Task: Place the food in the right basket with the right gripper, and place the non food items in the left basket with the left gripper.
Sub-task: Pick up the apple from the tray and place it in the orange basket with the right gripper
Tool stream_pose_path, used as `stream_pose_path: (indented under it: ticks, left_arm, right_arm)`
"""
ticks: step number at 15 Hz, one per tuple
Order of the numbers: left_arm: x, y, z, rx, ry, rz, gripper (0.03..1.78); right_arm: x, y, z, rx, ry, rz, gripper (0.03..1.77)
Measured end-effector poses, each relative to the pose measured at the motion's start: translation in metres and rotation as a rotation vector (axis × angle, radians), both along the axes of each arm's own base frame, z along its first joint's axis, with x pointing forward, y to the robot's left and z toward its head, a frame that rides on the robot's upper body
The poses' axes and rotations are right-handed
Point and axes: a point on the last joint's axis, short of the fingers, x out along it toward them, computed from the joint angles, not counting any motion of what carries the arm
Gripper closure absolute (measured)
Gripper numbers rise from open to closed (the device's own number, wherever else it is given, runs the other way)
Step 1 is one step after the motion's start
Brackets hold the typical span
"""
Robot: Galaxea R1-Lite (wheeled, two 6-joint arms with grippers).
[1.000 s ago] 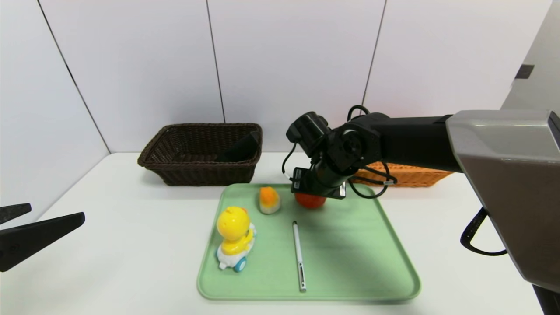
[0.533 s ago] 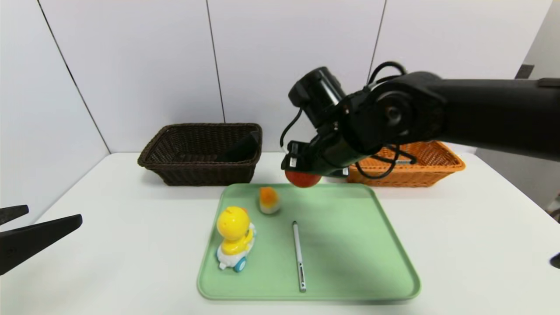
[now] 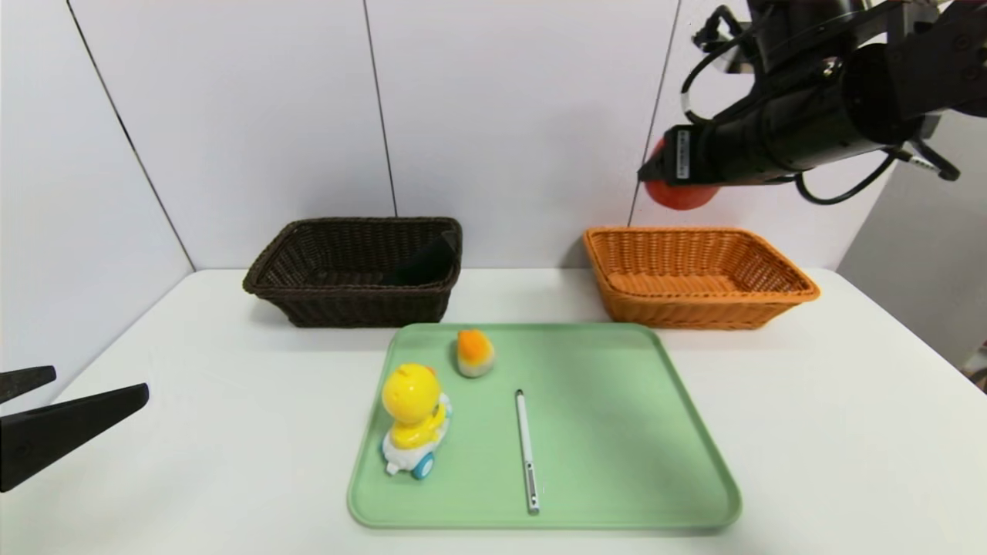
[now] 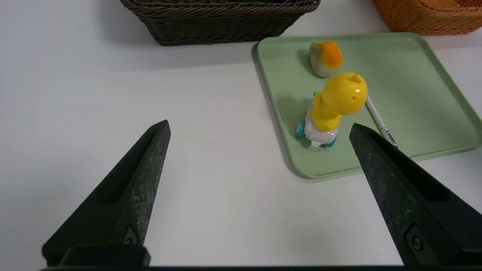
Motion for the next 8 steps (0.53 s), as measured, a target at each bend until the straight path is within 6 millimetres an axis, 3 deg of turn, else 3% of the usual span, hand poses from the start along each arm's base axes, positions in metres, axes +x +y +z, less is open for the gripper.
stream_pose_path:
  ticks: [2, 4, 8]
  left_arm:
    - [0.001, 0.000, -0.001, 0.000, 0.006, -0.002, 0.12]
    - [0.001, 0.000, -0.002, 0.001, 0.009, -0.002, 0.12]
    - [0.001, 0.000, -0.003, 0.001, 0.010, -0.002, 0.12]
  right_arm:
    - [0.016, -0.031, -0.002, -0.023, 0.006, -0.055, 0.57]
    - [0.040, -0.051, -0.018, -0.010, 0.040, -0.078, 0.57]
    - [0.087, -0.065, -0.064, 0.004, 0.106, -0.102, 0.57]
